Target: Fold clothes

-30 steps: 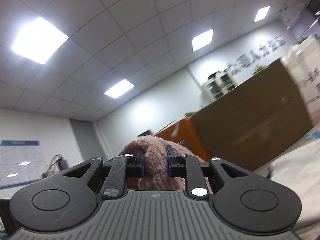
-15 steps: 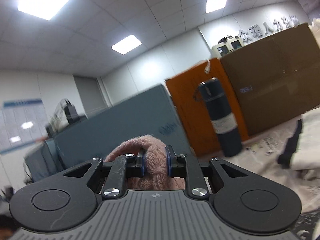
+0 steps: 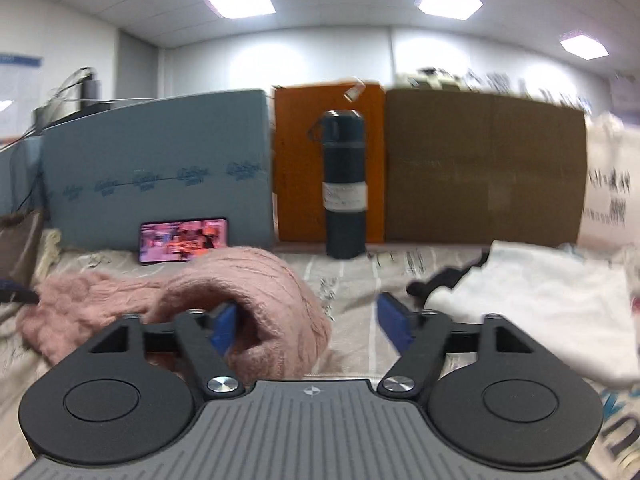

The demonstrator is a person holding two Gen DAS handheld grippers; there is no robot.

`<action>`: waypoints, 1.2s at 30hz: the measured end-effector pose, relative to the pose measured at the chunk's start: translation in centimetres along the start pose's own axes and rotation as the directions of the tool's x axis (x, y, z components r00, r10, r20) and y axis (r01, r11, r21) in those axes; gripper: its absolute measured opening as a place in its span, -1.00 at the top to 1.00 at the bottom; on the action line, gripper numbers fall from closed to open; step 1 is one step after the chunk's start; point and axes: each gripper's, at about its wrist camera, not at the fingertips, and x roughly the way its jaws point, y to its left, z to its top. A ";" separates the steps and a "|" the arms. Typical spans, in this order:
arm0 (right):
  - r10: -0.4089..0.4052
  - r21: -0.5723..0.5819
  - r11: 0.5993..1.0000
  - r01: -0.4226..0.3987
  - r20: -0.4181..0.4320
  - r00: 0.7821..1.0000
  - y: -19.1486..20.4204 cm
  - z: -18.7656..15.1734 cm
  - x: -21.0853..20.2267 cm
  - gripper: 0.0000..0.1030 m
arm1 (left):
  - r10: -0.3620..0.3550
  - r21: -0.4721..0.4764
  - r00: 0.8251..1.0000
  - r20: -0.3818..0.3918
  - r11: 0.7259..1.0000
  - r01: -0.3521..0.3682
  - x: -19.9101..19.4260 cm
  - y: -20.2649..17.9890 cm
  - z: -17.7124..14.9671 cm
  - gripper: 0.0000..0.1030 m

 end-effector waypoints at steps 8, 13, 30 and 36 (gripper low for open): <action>0.247 -0.211 0.950 -0.231 0.054 0.968 4.9 0.9 -1.8 -0.76 | -0.066 -0.035 0.997 -0.042 0.997 0.065 2.8 -0.1 1.4 -0.62; 0.466 -0.216 0.855 -0.472 -0.082 0.881 9.5 0.6 1.6 -0.76 | -0.160 -0.092 0.984 -0.081 0.984 0.152 5.0 -0.1 1.4 -0.66; 0.261 -0.014 0.964 -0.266 -0.164 0.951 7.0 0.3 7.2 0.61 | -0.245 -0.083 0.964 -0.104 0.968 0.237 6.2 -0.9 -0.3 -0.09; 0.125 0.125 0.984 -0.127 0.021 0.992 2.4 3.9 6.5 0.64 | -0.313 -0.058 0.949 -0.043 0.949 0.310 5.2 -1.3 0.0 0.58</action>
